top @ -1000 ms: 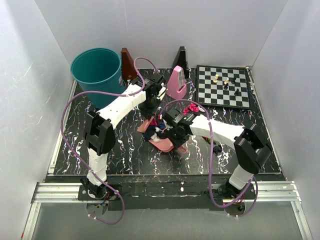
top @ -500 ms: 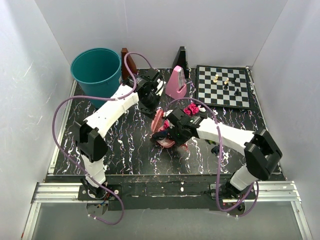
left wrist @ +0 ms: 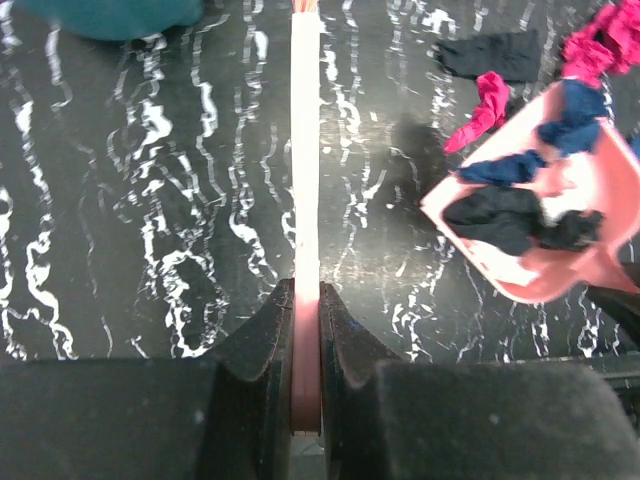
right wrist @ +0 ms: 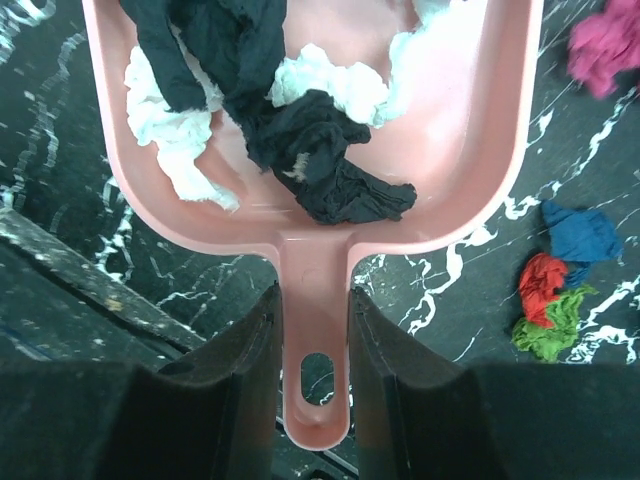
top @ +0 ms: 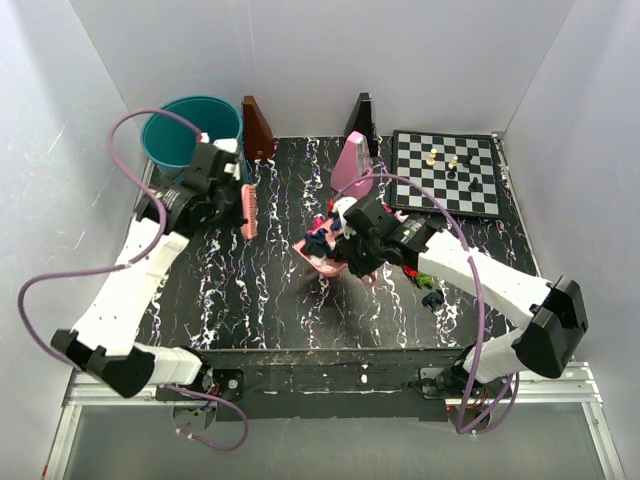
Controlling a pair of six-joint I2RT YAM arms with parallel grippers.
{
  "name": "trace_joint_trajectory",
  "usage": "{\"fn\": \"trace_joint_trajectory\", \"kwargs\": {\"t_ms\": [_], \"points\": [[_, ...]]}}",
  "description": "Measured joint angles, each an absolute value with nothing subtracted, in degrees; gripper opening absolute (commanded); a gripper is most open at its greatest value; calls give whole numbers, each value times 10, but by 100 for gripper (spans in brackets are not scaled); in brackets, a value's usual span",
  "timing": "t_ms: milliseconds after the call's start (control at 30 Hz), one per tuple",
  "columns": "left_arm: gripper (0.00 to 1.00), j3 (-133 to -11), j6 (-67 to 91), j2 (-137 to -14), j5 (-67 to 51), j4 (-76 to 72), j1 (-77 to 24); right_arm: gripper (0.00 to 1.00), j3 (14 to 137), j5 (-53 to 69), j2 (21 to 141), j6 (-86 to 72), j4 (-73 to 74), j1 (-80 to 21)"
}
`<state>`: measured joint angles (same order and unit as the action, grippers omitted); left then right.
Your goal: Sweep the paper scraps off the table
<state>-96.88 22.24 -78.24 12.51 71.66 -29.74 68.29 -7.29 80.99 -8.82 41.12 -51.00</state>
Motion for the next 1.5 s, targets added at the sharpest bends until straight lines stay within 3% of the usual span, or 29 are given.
{"fn": "trace_joint_trajectory", "kwargs": {"t_ms": [267, 933, 1133, 1500], "points": [[0, -875, 246, -675, 156, 701, -271, 5, 894, -72, 856, -85, 492, -510], [0, -725, 295, -583, 124, 676, -271, 5, 1382, -110, 1126, -76, 661, -523], [0, -721, 297, -576, 112, 664, -271, 3, 1362, -120, 1132, -77, 650, -526], [0, -700, 303, -587, 117, 655, -271, 1, 1038, -130, 1036, -110, 531, -526]]}}
